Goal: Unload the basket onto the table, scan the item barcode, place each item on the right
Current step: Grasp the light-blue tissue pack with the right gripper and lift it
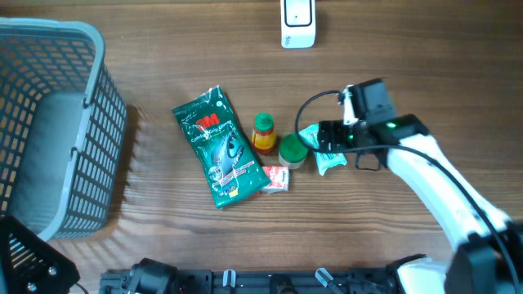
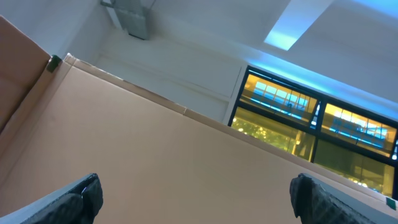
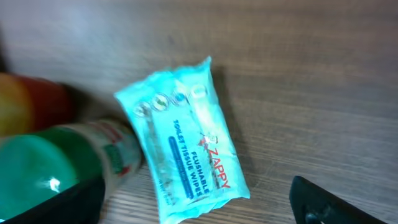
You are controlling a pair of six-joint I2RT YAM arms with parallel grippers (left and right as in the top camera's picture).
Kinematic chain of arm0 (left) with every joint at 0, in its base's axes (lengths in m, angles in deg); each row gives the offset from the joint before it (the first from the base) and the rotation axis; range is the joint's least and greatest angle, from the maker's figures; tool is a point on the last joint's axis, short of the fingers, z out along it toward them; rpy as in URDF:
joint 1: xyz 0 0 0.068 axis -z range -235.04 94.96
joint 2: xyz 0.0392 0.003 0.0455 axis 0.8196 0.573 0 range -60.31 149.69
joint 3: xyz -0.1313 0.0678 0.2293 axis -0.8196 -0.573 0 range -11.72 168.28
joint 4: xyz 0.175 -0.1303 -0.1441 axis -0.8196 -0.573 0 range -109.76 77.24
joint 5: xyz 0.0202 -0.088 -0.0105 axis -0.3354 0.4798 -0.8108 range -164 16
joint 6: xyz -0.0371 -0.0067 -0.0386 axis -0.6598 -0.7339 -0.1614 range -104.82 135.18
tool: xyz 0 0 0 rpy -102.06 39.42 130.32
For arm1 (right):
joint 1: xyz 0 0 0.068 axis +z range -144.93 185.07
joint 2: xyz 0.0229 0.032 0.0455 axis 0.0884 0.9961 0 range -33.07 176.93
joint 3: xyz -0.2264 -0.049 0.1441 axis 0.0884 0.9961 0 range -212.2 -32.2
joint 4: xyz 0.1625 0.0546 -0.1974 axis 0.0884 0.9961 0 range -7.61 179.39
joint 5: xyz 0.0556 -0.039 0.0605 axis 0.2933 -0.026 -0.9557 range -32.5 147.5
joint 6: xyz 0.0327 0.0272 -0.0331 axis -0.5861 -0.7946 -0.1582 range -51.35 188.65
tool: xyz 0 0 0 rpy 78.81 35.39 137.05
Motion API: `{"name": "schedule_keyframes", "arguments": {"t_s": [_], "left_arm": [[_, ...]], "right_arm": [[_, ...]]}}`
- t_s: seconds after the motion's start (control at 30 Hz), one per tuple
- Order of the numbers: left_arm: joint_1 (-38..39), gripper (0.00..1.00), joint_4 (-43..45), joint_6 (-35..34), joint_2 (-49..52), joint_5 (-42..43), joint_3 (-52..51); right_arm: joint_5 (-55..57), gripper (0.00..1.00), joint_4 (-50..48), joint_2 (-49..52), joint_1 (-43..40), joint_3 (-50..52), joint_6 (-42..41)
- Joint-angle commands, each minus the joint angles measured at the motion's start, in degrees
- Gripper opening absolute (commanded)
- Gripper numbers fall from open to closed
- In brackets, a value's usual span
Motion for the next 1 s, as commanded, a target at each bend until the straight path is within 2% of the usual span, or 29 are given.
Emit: {"name": "schedule_keyframes", "arguments": {"t_s": [0.0, 0.13, 0.23, 0.5, 0.63, 0.8, 0.97], "left_arm": [[-0.5, 1.0, 0.2, -0.1, -0.6, -0.8, -0.4], [-0.5, 1.0, 0.2, -0.1, -0.6, -0.8, -0.4], [-0.5, 1.0, 0.2, -0.1, -0.6, -0.8, -0.4], [-0.5, 1.0, 0.2, -0.1, -0.6, -0.8, -0.4], [-0.5, 1.0, 0.2, -0.1, -0.6, -0.8, -0.4], [-0.5, 1.0, 0.2, -0.1, -0.6, -0.8, -0.4], [-0.5, 1.0, 0.2, -0.1, -0.6, -0.8, -0.4]], "right_arm": [[4.8, 0.92, 0.0, 5.0, 3.3, -1.1, 0.7], [7.0, 0.92, -2.0, 6.1, 6.9, -1.0, 0.4], [14.2, 0.92, -2.3, 7.7, 8.5, -1.0, -1.1], [11.6, 0.88, -6.5, 11.7, 8.6, -1.0, -1.2], [12.4, 0.78, -7.3, 14.0, 9.6, -1.0, -1.2], [21.9, 0.77, -7.3, 16.0, 15.0, -1.0, -2.4], [28.2, 0.62, -4.9, 18.1, 18.3, -1.0, -4.2]]}}
